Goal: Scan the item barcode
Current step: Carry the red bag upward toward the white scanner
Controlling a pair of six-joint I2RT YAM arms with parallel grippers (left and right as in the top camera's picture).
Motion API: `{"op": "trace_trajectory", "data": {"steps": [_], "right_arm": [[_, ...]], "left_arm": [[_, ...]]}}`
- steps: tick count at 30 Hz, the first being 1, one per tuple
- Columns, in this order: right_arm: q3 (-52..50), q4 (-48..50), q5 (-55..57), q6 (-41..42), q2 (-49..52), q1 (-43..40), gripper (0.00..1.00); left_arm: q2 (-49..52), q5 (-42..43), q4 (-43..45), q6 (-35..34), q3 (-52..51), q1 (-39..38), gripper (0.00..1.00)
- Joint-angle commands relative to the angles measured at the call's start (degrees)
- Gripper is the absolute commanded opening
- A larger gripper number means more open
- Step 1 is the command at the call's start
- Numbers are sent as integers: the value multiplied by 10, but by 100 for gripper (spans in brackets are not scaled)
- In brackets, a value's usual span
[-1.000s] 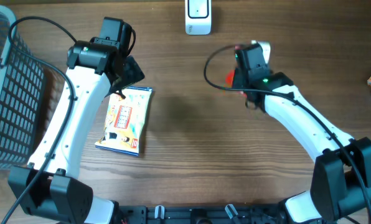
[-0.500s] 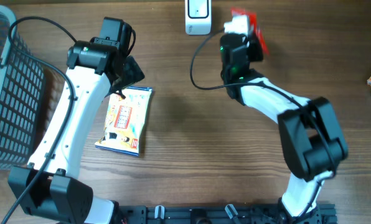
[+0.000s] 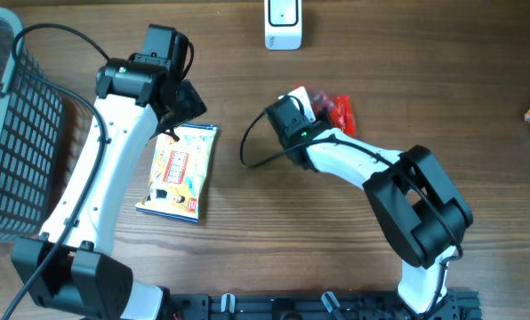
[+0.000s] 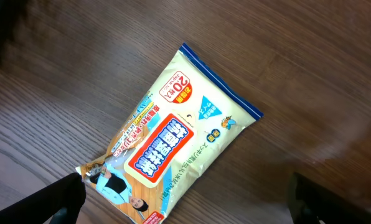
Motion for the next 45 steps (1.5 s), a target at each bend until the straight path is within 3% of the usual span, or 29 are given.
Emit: {"op": "trace_trajectory", "data": {"steps": [1, 7, 10, 14, 21, 26, 33, 35, 38, 42, 43, 45], "right_arm": [[7, -38, -144, 47, -49, -5, 100], [68, -125, -248, 59, -177, -61, 100], [77, -107, -304, 66, -213, -139, 100], [75, -80, -328, 137, -179, -200, 100], [75, 7, -396, 72, -28, -224, 91], [75, -1, -475, 76, -1, -224, 88], [75, -52, -490, 105, 2, -221, 84], [75, -59, -511, 109, 2, -221, 90], [76, -60, -522, 121, 1, -221, 91], [76, -69, -537, 120, 1, -221, 49], [76, -75, -535, 121, 1, -221, 43], [73, -84, -533, 142, 2, -220, 41]], "left_arm": [[3, -1, 0, -10, 1, 0, 100], [3, -1, 0, -10, 1, 0, 100], [3, -1, 0, -10, 1, 0, 100], [3, -1, 0, -10, 1, 0, 100], [3, -1, 0, -10, 1, 0, 100], [3, -1, 0, -10, 1, 0, 100], [3, -1, 0, -10, 1, 0, 100], [3, -1, 0, -10, 1, 0, 100], [3, -1, 0, -10, 1, 0, 100], [3, -1, 0, -10, 1, 0, 100], [3, -1, 0, -10, 1, 0, 100], [3, -1, 0, -10, 1, 0, 100]]}}
